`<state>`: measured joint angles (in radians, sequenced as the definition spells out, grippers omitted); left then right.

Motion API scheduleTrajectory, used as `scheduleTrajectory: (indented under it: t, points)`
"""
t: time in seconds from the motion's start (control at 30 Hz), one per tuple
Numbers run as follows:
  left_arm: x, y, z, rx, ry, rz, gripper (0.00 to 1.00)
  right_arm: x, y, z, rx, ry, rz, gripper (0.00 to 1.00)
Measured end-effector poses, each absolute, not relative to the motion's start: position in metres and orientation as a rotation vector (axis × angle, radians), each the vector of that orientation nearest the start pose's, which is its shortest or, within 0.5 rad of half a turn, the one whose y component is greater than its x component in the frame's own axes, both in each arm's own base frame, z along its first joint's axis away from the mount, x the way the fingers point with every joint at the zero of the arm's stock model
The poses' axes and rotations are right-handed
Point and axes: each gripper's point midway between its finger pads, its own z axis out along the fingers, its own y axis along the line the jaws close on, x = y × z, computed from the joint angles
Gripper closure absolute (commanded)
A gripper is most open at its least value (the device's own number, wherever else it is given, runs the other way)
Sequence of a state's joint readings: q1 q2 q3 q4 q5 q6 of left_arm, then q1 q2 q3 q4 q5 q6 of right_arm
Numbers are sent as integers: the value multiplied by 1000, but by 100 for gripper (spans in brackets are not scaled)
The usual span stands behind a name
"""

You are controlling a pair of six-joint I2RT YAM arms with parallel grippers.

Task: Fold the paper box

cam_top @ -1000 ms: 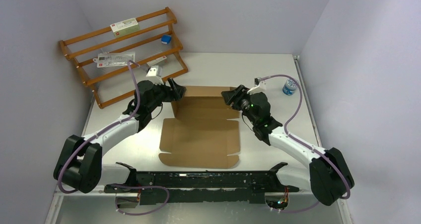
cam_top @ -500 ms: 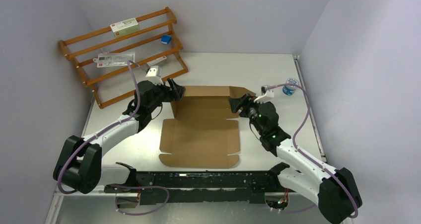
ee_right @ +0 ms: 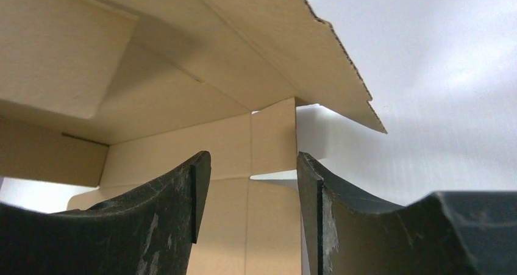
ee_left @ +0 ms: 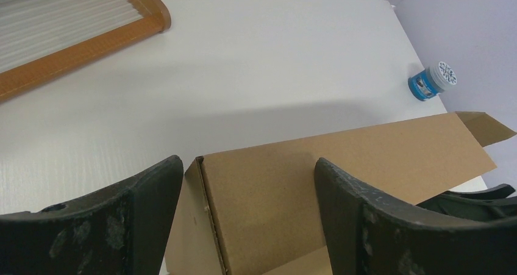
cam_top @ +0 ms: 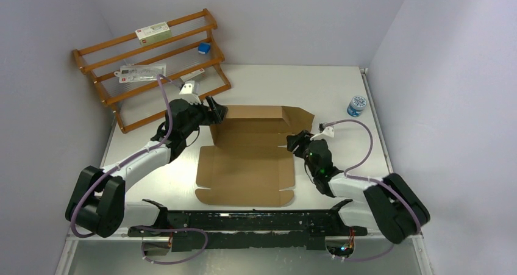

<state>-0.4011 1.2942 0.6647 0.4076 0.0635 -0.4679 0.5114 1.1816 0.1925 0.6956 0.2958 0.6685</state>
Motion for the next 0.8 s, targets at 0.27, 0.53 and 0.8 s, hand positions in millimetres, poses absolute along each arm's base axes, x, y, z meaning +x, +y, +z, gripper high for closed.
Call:
scheduleTrajectory:
  t: [0.27,0.53,0.8]
  points:
    - [370,-190,181,-14,1844,-674,17,315,145,56,363,1852,538,48]
    - [370,-190,181,-14,1843,-675,17,323,151,48,358,1843,551,52]
    - [370,-190,181,-14,1843,-675,17,327,153,44,355,1854,538,54]
